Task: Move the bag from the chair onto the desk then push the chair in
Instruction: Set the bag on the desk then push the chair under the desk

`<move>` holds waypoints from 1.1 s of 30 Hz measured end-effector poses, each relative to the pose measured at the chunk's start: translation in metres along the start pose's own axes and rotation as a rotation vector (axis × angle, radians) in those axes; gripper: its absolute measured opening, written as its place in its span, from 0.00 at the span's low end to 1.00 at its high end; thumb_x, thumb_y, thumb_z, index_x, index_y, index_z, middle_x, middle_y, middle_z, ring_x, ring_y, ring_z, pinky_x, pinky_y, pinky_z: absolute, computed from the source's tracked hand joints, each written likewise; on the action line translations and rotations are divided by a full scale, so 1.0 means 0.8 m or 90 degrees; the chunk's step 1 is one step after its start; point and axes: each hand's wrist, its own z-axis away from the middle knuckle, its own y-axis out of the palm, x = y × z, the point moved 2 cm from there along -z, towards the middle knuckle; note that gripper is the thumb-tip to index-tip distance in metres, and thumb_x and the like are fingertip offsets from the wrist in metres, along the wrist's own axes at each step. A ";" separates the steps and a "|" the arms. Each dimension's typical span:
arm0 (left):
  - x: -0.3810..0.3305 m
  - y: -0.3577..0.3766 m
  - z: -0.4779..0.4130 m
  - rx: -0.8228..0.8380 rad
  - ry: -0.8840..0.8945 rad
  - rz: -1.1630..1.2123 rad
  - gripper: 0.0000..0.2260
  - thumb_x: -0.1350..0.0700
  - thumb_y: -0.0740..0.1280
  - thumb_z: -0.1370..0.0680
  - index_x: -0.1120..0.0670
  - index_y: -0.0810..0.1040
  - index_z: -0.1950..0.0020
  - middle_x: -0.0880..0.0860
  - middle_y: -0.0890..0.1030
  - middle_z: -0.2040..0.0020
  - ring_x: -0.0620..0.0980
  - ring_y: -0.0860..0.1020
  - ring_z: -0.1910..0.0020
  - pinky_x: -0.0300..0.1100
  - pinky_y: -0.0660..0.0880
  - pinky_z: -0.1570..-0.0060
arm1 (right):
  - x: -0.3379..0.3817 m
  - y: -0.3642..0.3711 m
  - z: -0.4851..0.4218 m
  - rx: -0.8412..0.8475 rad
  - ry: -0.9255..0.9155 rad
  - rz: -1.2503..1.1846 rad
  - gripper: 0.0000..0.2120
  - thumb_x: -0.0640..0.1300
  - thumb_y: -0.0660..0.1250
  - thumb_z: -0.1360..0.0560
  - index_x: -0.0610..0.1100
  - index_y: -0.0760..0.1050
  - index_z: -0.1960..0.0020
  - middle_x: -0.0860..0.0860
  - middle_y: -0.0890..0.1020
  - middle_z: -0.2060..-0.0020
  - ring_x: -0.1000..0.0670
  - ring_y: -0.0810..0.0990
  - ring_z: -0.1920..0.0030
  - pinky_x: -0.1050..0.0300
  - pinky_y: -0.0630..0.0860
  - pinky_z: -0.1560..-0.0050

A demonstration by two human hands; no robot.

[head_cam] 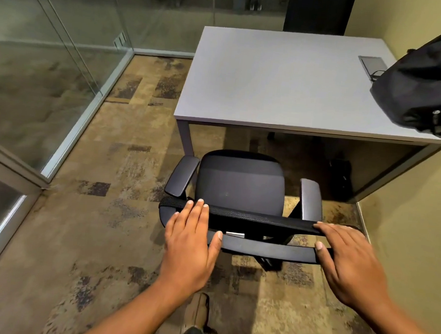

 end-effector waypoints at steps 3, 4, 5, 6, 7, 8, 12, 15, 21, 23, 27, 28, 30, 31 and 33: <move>-0.003 0.003 -0.004 -0.010 -0.005 -0.004 0.28 0.41 0.46 0.19 0.56 0.65 0.27 0.53 0.67 0.26 0.51 0.58 0.25 0.50 0.50 0.28 | -0.004 -0.001 -0.002 0.000 -0.002 -0.009 0.24 0.58 0.50 0.21 0.46 0.74 0.36 0.49 0.81 0.43 0.46 0.75 0.40 0.49 0.69 0.38; -0.004 0.004 -0.006 -0.012 -0.009 -0.005 0.28 0.41 0.47 0.19 0.56 0.66 0.27 0.53 0.67 0.26 0.51 0.58 0.25 0.50 0.50 0.28 | -0.005 -0.001 -0.003 0.000 -0.002 -0.013 0.24 0.59 0.49 0.21 0.47 0.74 0.36 0.49 0.81 0.43 0.46 0.75 0.40 0.49 0.69 0.38; -0.005 0.005 -0.007 -0.014 -0.011 -0.005 0.28 0.41 0.47 0.19 0.56 0.66 0.27 0.53 0.67 0.26 0.51 0.58 0.25 0.51 0.50 0.28 | -0.007 -0.001 -0.004 0.000 -0.002 -0.015 0.24 0.59 0.49 0.21 0.47 0.73 0.36 0.49 0.81 0.43 0.46 0.75 0.40 0.49 0.69 0.38; -0.005 0.006 -0.009 -0.015 -0.013 -0.005 0.27 0.41 0.48 0.20 0.56 0.66 0.27 0.53 0.67 0.26 0.52 0.58 0.25 0.51 0.51 0.28 | -0.008 -0.001 -0.005 0.000 -0.003 -0.015 0.24 0.59 0.49 0.21 0.47 0.73 0.36 0.49 0.81 0.42 0.46 0.75 0.40 0.49 0.69 0.37; -0.006 0.006 -0.010 -0.015 -0.013 -0.005 0.27 0.42 0.48 0.20 0.56 0.66 0.27 0.53 0.67 0.26 0.52 0.59 0.25 0.51 0.51 0.28 | -0.009 -0.001 -0.005 -0.001 -0.004 -0.014 0.24 0.59 0.49 0.20 0.46 0.73 0.36 0.49 0.81 0.43 0.46 0.75 0.40 0.49 0.69 0.37; -0.007 0.007 -0.012 -0.016 -0.013 -0.005 0.27 0.42 0.48 0.20 0.56 0.66 0.27 0.53 0.67 0.26 0.52 0.59 0.25 0.52 0.51 0.28 | -0.010 -0.001 -0.006 -0.002 -0.006 -0.013 0.24 0.59 0.49 0.20 0.46 0.73 0.36 0.49 0.81 0.43 0.46 0.75 0.40 0.49 0.69 0.37; -0.010 0.007 -0.022 -0.013 -0.005 -0.001 0.27 0.42 0.48 0.20 0.56 0.66 0.27 0.53 0.67 0.26 0.52 0.58 0.25 0.52 0.50 0.28 | -0.017 -0.001 -0.013 -0.001 -0.004 -0.010 0.24 0.59 0.49 0.20 0.46 0.73 0.36 0.49 0.81 0.43 0.46 0.75 0.40 0.49 0.68 0.37; -0.011 0.008 -0.034 -0.008 0.006 -0.003 0.28 0.41 0.46 0.19 0.56 0.64 0.26 0.53 0.65 0.25 0.51 0.57 0.24 0.50 0.47 0.27 | -0.022 0.001 -0.022 -0.007 -0.004 -0.005 0.24 0.58 0.49 0.20 0.45 0.73 0.36 0.47 0.81 0.43 0.45 0.75 0.40 0.49 0.68 0.38; -0.012 0.012 -0.062 0.005 0.035 0.001 0.30 0.39 0.42 0.19 0.56 0.61 0.24 0.53 0.62 0.24 0.50 0.53 0.24 0.48 0.44 0.26 | -0.027 -0.002 -0.045 -0.022 0.005 0.005 0.25 0.55 0.49 0.20 0.43 0.74 0.34 0.46 0.80 0.38 0.44 0.75 0.34 0.46 0.67 0.33; -0.014 0.015 -0.074 0.007 0.032 0.000 0.31 0.39 0.41 0.20 0.56 0.60 0.24 0.53 0.62 0.24 0.51 0.54 0.24 0.49 0.44 0.26 | -0.020 -0.001 -0.050 -0.038 0.017 0.028 0.24 0.52 0.49 0.19 0.43 0.74 0.32 0.46 0.79 0.36 0.45 0.72 0.30 0.46 0.65 0.30; -0.015 0.022 -0.095 0.018 0.038 0.001 0.32 0.38 0.39 0.20 0.57 0.60 0.24 0.54 0.62 0.24 0.52 0.54 0.24 0.49 0.44 0.26 | -0.009 0.008 -0.052 -0.064 0.095 0.010 0.27 0.55 0.46 0.19 0.44 0.71 0.30 0.48 0.75 0.32 0.47 0.67 0.27 0.45 0.64 0.27; -0.015 0.023 -0.100 0.019 0.043 0.001 0.32 0.38 0.39 0.20 0.57 0.60 0.24 0.55 0.63 0.24 0.52 0.54 0.24 0.48 0.43 0.27 | -0.008 0.009 -0.056 -0.067 0.108 0.004 0.28 0.57 0.46 0.19 0.44 0.70 0.29 0.48 0.75 0.31 0.47 0.67 0.27 0.44 0.64 0.27; -0.015 0.024 -0.114 0.023 0.054 -0.001 0.32 0.38 0.40 0.20 0.57 0.60 0.24 0.55 0.62 0.24 0.52 0.54 0.24 0.48 0.42 0.27 | -0.009 0.009 -0.069 -0.068 0.124 0.013 0.29 0.59 0.46 0.20 0.45 0.70 0.29 0.48 0.75 0.31 0.46 0.68 0.27 0.44 0.63 0.27; -0.014 0.024 -0.120 0.026 0.061 0.002 0.32 0.38 0.41 0.20 0.57 0.59 0.24 0.54 0.62 0.23 0.52 0.54 0.24 0.48 0.41 0.27 | -0.010 0.009 -0.076 -0.064 0.130 0.021 0.29 0.60 0.46 0.20 0.46 0.70 0.29 0.48 0.75 0.31 0.46 0.68 0.28 0.44 0.63 0.27; -0.014 0.025 -0.132 0.038 0.078 0.014 0.32 0.37 0.40 0.21 0.56 0.57 0.23 0.54 0.59 0.23 0.52 0.51 0.23 0.48 0.40 0.27 | -0.015 0.009 -0.087 -0.051 0.136 0.034 0.30 0.61 0.45 0.21 0.46 0.70 0.29 0.48 0.75 0.31 0.47 0.69 0.28 0.45 0.63 0.27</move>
